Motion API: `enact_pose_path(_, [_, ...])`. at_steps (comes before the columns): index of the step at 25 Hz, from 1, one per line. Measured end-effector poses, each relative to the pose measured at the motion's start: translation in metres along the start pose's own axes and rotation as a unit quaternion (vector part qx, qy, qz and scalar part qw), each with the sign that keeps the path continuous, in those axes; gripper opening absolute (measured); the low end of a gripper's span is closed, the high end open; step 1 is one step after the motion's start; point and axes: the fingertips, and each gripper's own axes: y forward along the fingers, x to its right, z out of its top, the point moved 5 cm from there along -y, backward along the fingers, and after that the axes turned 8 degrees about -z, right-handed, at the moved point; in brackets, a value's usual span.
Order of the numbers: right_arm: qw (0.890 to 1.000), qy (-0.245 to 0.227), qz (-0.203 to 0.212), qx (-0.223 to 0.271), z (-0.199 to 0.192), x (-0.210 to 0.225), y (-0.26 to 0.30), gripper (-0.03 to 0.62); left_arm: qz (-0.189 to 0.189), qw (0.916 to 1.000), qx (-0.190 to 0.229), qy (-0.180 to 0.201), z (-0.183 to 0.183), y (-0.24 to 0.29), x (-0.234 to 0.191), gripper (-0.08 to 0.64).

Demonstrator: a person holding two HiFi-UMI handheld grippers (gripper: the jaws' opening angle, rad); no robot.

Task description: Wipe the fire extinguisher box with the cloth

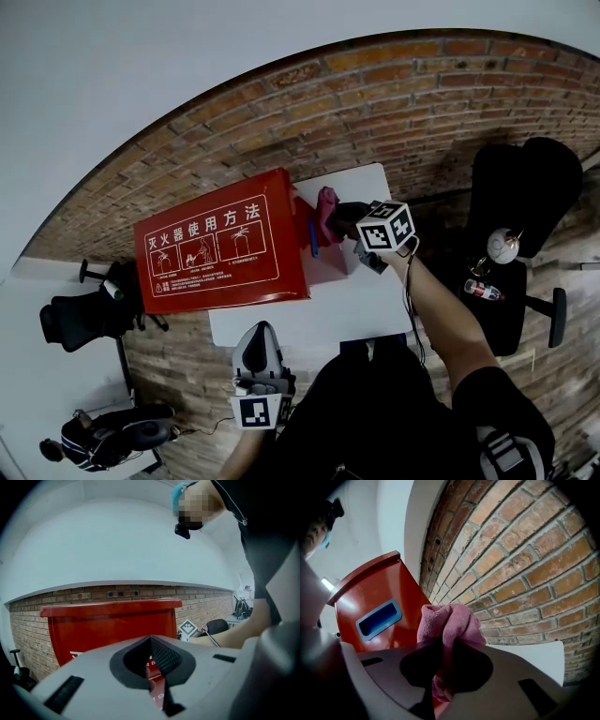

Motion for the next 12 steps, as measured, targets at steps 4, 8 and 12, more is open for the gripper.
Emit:
enact_pose_path(4, [0.999, 0.037, -0.003, -0.001, -0.007, 0.006, 0.003, 0.061, -0.002, 1.0, -0.002, 0.009, 0.001, 0.004, 0.0, 0.049])
enact_pose_path(8, [0.998, 0.061, -0.008, -0.003, -0.013, 0.011, 0.005, 0.061, -0.005, 0.9999, -0.001, 0.012, 0.002, 0.009, -0.001, 0.049])
enact_pose_path(12, [0.997, 0.072, -0.012, -0.011, -0.022, 0.018, 0.008, 0.061, -0.005, 0.9999, -0.004, 0.012, 0.002, 0.015, -0.002, 0.049])
